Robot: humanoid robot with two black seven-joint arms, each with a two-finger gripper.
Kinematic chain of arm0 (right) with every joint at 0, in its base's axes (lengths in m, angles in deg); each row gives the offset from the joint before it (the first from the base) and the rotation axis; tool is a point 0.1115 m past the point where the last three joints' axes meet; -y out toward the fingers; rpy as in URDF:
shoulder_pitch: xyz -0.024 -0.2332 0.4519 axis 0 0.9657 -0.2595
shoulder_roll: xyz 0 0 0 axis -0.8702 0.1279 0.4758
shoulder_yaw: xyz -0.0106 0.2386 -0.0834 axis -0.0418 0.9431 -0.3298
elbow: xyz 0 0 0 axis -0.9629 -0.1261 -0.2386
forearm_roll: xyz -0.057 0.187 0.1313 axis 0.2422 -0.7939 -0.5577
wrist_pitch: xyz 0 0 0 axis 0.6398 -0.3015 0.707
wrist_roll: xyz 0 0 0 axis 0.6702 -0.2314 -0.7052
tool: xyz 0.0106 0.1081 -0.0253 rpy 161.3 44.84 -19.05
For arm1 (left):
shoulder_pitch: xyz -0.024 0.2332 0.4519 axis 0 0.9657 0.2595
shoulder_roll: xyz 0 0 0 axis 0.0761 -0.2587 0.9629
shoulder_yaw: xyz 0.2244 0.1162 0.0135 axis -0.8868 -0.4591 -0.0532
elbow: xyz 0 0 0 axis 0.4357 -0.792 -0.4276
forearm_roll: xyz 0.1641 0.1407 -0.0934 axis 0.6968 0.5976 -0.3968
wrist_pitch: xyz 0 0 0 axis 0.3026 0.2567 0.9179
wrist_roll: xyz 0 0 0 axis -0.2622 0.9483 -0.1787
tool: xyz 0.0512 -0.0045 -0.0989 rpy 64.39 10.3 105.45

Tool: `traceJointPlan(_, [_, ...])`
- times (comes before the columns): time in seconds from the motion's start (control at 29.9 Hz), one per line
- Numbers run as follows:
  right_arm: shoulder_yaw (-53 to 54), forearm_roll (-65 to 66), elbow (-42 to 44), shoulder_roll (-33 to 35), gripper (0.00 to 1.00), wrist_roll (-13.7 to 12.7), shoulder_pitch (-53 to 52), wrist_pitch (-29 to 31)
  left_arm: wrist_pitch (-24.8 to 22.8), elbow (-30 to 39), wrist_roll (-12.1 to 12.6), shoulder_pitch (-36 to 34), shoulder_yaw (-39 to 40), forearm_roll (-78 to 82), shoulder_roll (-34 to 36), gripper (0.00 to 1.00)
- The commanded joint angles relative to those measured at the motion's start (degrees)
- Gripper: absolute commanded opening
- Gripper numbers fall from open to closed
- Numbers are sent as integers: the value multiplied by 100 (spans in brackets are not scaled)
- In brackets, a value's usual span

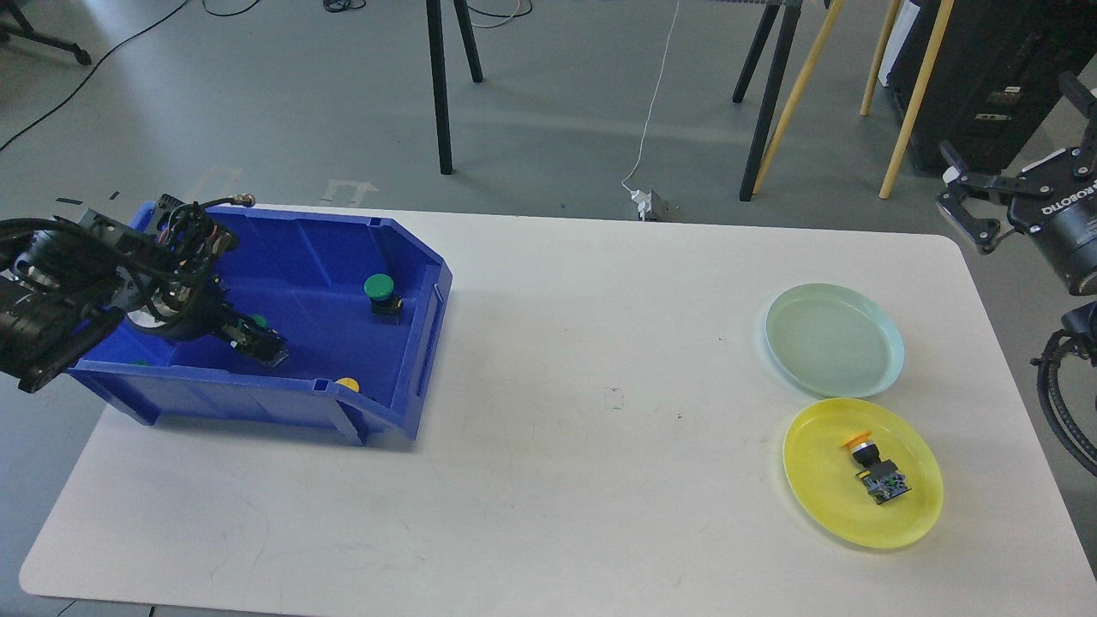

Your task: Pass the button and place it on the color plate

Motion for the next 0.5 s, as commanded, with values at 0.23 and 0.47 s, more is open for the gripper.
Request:
traceJointPlan(0.23, [29, 10, 1, -1, 100, 0, 202, 35, 0, -8, 0, 15, -23, 9, -43, 32])
traceJointPlan(0.47, [20, 10, 1, -9, 100, 0, 202, 35, 0, 18, 0, -2, -23, 18, -7, 5])
